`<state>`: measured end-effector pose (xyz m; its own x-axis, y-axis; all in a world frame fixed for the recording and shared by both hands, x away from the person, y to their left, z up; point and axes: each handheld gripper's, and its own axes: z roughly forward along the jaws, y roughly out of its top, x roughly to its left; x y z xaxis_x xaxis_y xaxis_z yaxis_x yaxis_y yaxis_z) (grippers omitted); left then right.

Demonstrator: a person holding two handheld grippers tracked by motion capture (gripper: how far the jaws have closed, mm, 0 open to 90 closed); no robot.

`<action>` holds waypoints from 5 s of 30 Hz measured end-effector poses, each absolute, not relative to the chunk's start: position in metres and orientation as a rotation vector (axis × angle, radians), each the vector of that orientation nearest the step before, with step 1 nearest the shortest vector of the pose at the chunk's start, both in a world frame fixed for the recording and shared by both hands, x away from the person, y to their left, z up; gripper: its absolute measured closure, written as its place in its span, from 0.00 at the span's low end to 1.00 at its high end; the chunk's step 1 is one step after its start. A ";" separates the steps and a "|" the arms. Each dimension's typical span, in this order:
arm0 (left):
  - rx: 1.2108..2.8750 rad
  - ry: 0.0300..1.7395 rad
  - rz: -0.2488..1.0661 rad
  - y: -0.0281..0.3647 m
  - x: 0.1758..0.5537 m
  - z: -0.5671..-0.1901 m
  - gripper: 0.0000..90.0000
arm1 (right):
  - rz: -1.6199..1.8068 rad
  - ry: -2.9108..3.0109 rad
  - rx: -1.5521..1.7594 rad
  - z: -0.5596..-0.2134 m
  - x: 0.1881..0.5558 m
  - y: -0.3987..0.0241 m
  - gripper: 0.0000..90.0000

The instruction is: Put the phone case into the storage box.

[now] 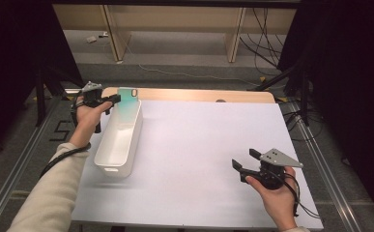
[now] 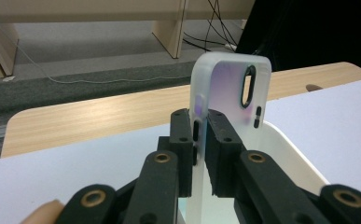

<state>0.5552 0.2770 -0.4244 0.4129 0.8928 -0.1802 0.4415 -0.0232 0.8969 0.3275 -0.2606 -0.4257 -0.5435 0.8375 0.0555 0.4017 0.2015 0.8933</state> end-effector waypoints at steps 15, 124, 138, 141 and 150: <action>1.599 1.233 0.574 0.280 0.547 -0.412 0.47 | 1.296 2.030 1.135 -0.426 0.328 -0.260 0.28; 1.690 0.854 0.476 0.220 0.349 -0.412 0.03 | 1.343 2.006 1.124 -0.427 0.328 -0.256 0.22; 1.691 0.807 0.467 0.215 0.341 -0.420 0.03 | 1.322 2.017 1.127 -0.426 0.328 -0.257 0.22; 1.693 0.794 0.471 0.213 0.340 -0.421 0.03 | 1.322 2.018 1.124 -0.426 0.328 -0.257 0.22; 1.695 0.764 0.497 0.210 0.338 -0.424 0.03 | 1.321 2.020 1.123 -0.427 0.328 -0.256 0.22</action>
<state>0.3376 0.2104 -0.4240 0.6981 0.7130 -0.0658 0.2278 -0.1340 0.9644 0.3277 -0.2564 -0.4266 -0.5514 0.8330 0.0450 0.3749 0.1992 0.9054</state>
